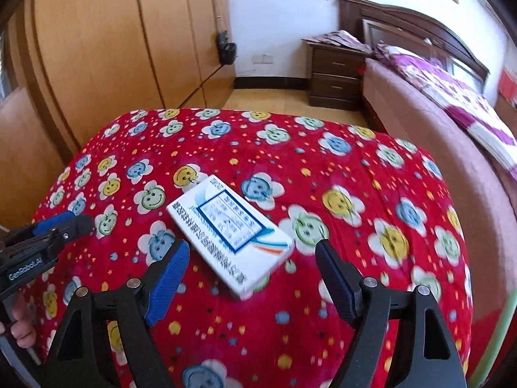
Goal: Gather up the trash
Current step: 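Lower the right gripper onto the white printed box and close it, then carry the white box in the right gripper over the red bucket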
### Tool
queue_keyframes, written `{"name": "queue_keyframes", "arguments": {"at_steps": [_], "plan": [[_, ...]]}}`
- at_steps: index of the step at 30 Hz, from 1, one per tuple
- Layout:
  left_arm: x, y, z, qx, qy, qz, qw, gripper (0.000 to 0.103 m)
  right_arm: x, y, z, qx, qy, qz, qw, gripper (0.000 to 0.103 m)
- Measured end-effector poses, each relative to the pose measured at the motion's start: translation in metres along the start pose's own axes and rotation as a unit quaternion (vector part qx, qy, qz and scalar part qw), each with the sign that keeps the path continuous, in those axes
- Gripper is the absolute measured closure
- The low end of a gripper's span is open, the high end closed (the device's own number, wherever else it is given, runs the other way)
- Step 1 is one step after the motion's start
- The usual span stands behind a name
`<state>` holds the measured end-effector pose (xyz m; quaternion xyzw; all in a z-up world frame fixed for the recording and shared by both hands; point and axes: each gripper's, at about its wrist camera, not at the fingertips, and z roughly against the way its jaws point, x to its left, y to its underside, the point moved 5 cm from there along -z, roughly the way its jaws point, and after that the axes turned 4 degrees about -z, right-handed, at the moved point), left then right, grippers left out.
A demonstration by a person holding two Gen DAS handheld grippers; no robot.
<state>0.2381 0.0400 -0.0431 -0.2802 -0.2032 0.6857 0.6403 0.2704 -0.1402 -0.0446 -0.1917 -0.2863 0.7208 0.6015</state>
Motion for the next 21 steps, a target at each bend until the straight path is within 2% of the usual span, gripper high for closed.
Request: {"name": "queue_keyframes", "arguments": {"at_steps": [3, 7, 9, 11, 21], "plan": [[-0.002, -0.001, -0.003, 0.003, 0.004, -0.004, 1.0000, 0.059, 0.002, -0.002, -0.010, 0.007, 0.000, 0.025, 1.000, 0.022], [-0.007, 0.000, -0.003, 0.003, 0.007, -0.010, 0.9999, 0.059, 0.004, 0.004, -0.023, 0.034, -0.007, 0.028, 0.999, 0.022], [-0.010, 0.000, -0.003, 0.003, 0.009, -0.013, 0.9999, 0.059, 0.004, 0.006, -0.023, 0.028, -0.002, 0.028, 0.999, 0.025], [-0.011, 0.000, -0.003, 0.004, 0.009, -0.014, 0.9999, 0.059, 0.004, 0.009, -0.020, 0.022, 0.006, 0.024, 0.999, 0.035], [-0.012, 0.001, 0.011, -0.005, 0.019, -0.014, 0.9997, 0.059, -0.012, 0.031, 0.012, 0.008, -0.008, -0.029, 1.000, 0.036]]}}
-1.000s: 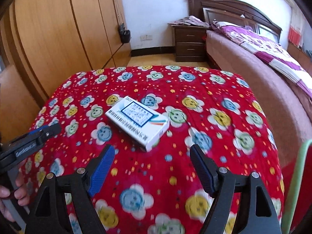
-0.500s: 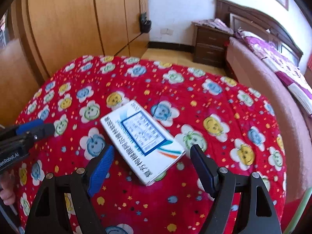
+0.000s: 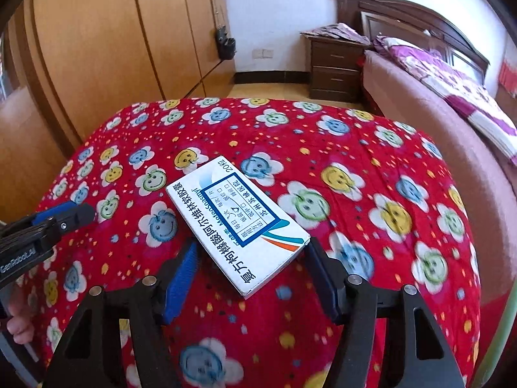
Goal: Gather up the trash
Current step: 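Carry the white box in the right gripper over the red bucket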
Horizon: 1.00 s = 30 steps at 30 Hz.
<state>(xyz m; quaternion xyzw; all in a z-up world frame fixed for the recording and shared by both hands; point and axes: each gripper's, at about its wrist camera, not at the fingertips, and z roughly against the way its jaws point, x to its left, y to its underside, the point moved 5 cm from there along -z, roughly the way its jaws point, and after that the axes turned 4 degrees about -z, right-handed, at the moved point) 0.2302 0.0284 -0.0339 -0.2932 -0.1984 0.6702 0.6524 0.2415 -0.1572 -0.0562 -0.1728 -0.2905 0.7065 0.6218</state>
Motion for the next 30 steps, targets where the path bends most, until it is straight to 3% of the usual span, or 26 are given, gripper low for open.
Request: {"name": "queue_keyframes", "arguments": {"at_steps": [30], "plan": [[-0.071, 0.041, 0.081, -0.005, 0.082, -0.037, 0.9959, 0.059, -0.054, 0.078, 0.157, -0.079, 0.007, -0.148, 0.986, 0.036]]}}
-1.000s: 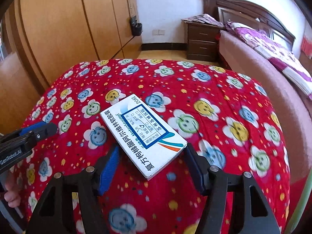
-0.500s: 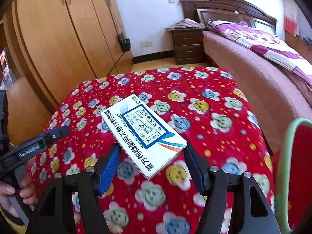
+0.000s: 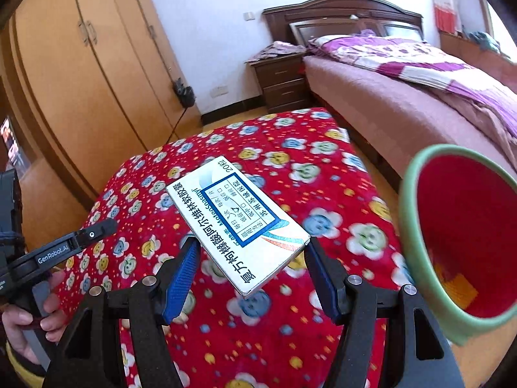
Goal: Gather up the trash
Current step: 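Carry the white box in the right gripper over the red bucket, then open the right gripper to drop the white box into the bucket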
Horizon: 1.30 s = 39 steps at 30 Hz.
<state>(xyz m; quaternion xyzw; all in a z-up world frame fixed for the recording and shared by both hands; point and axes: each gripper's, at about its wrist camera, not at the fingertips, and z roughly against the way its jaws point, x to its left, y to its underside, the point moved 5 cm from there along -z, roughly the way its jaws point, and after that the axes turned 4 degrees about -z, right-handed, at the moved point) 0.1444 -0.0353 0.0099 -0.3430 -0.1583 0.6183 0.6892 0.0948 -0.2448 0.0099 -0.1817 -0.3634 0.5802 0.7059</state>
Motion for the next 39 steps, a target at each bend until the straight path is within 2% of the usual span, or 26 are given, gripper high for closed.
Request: {"name": "queue_keyframes", "arguments": {"at_steps": [19, 30, 39], "plan": [[-0.033, 0.018, 0.006, 0.009, 0.022, -0.015, 0.9996, 0.059, -0.087, 0.013, 0.071, -0.067, 0.067, -0.088, 0.992, 0.036], [-0.040, 0.025, 0.002, 0.008, 0.020, -0.015, 0.9996, 0.059, -0.141, 0.020, 0.095, -0.094, 0.118, -0.137, 0.979, 0.036], [-0.048, 0.027, -0.004, 0.007, 0.027, -0.024, 0.9993, 0.059, -0.180, 0.025, 0.097, -0.100, 0.164, -0.173, 0.966, 0.036]]}}
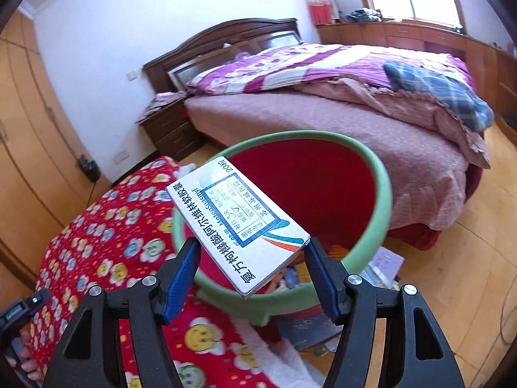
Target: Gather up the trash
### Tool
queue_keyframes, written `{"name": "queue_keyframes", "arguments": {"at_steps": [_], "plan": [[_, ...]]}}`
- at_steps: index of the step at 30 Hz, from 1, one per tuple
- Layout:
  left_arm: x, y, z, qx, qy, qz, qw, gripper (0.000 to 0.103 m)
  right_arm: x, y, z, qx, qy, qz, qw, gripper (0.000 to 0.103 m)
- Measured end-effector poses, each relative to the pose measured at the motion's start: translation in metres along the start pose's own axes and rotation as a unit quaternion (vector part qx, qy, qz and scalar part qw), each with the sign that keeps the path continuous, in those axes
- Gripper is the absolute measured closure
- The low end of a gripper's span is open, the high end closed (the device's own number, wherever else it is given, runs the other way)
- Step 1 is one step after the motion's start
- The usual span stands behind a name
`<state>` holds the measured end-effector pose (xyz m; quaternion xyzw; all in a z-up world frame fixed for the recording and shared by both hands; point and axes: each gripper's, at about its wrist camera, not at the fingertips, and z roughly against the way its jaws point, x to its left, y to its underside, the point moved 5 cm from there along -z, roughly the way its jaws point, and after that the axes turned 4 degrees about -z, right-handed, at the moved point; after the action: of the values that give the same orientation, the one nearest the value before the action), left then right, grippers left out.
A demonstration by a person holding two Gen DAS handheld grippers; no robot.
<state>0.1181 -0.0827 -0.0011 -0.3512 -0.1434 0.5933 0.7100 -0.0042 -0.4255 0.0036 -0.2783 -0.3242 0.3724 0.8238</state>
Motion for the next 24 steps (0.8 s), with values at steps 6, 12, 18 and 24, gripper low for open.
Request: {"name": "queue_keyframes", "arguments": {"at_steps": [6, 12, 18, 24], "plan": [[-0.007, 0.002, -0.004, 0.003, 0.003, -0.009, 1.0000, 0.059, -0.016, 0.000, -0.016, 0.008, 0.016, -0.008, 1.000, 0.035], [-0.010, 0.004, -0.002, 0.001, 0.005, -0.015, 0.9999, 0.059, -0.015, 0.000, -0.020, 0.003, 0.021, -0.002, 1.000, 0.034], [-0.013, 0.006, 0.004, -0.006, 0.005, -0.019, 0.9998, 0.059, -0.011, 0.001, -0.013, -0.008, 0.012, -0.003, 1.000, 0.027], [-0.016, 0.008, 0.015, -0.019, 0.002, -0.027, 0.9994, 0.059, 0.010, 0.008, 0.007, -0.018, -0.008, 0.011, 1.000, 0.027]]}}
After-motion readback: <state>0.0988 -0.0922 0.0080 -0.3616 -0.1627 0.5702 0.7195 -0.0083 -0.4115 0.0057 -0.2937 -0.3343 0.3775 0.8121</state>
